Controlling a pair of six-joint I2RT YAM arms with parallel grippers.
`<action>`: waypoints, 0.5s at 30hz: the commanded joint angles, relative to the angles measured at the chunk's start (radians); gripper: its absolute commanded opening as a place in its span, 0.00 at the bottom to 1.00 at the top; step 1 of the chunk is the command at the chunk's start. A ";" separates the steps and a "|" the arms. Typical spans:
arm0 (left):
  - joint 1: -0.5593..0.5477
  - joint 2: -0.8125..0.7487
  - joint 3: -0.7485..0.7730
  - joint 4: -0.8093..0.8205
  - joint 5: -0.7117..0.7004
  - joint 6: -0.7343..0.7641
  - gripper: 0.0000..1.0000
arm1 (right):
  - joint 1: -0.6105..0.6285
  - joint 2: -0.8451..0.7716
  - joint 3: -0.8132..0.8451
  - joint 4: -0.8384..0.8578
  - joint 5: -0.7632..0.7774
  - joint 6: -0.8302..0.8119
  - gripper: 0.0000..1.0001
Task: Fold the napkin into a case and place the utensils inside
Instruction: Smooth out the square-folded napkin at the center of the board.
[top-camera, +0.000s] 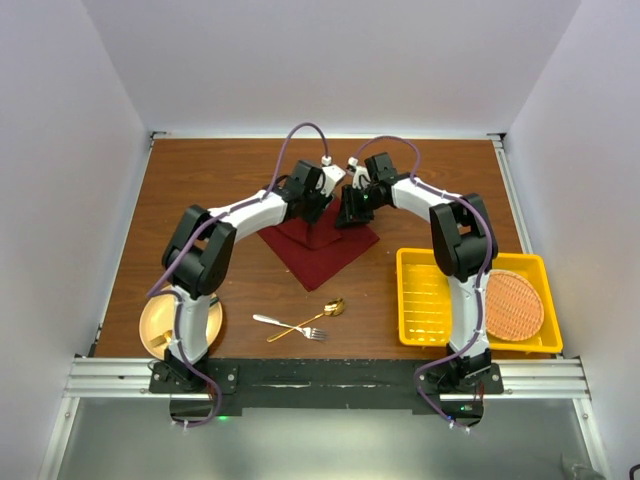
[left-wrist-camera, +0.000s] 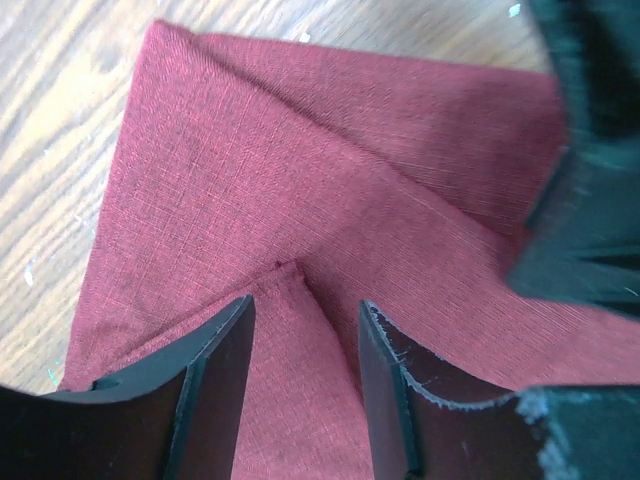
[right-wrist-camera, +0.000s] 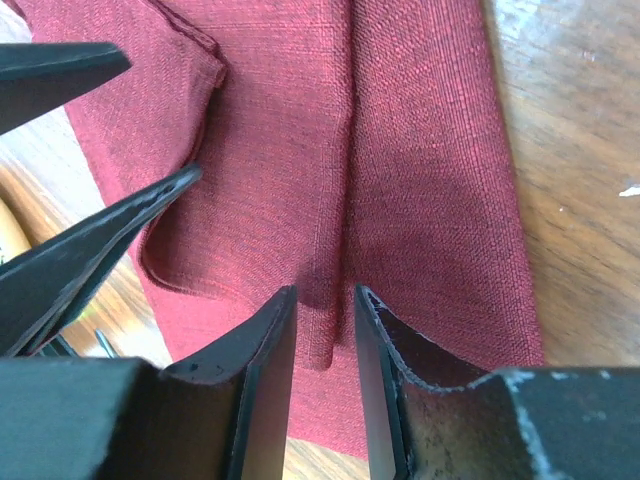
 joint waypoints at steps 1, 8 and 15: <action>-0.006 0.029 0.065 -0.016 -0.067 -0.033 0.49 | 0.005 0.012 -0.009 0.031 -0.006 0.046 0.34; -0.007 0.059 0.090 -0.042 -0.080 -0.044 0.47 | 0.004 0.024 -0.018 0.038 -0.005 0.063 0.26; -0.007 0.095 0.118 -0.099 -0.090 -0.026 0.47 | 0.005 0.040 -0.003 0.039 -0.002 0.069 0.06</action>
